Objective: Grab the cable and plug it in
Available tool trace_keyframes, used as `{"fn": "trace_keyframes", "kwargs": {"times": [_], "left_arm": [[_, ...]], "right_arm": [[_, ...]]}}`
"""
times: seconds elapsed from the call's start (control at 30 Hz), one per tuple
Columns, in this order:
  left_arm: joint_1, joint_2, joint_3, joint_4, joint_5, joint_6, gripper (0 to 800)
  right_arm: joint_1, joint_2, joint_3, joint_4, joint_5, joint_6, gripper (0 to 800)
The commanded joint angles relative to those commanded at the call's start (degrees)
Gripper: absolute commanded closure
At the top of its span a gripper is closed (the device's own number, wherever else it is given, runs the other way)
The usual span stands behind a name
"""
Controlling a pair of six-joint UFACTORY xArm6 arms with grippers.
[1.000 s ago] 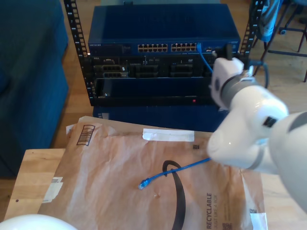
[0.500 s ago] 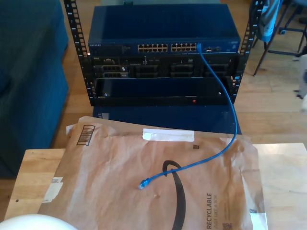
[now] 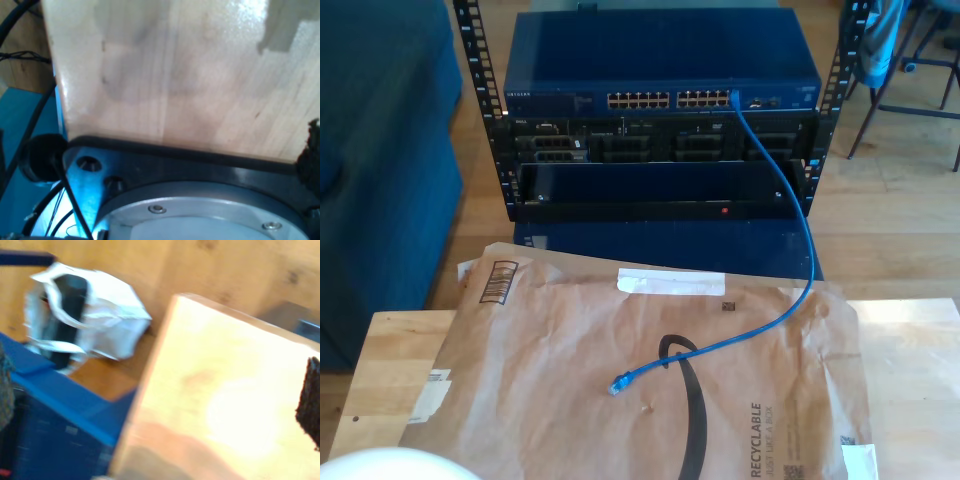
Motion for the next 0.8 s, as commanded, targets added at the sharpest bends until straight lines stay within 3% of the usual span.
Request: {"fn": "trace_keyframes", "kwargs": {"times": [0.13,0.23,0.47,0.6,0.8], "left_arm": [[0.0,0.0,0.0,0.0,0.0,0.0,0],[0.0,0.0,0.0,0.0,0.0,0.0,0],[0.0,0.0,0.0,0.0,0.0,0.0,0],[0.0,0.0,0.0,0.0,0.0,0.0,0],[0.0,0.0,0.0,0.0,0.0,0.0,0]], "right_arm": [[-7.0,-3.5,1.0,-10.5,9.7,-0.4,4],[-13.2,-6.7,4.0,-15.2,16.9,-2.4,4],[-28.8,-19.0,20.9,-15.6,17.4,-12.1,4],[-32.1,-23.1,25.6,-15.8,17.1,-13.5,4],[-33.8,-23.2,29.6,-16.2,17.0,-13.5,4]]}}
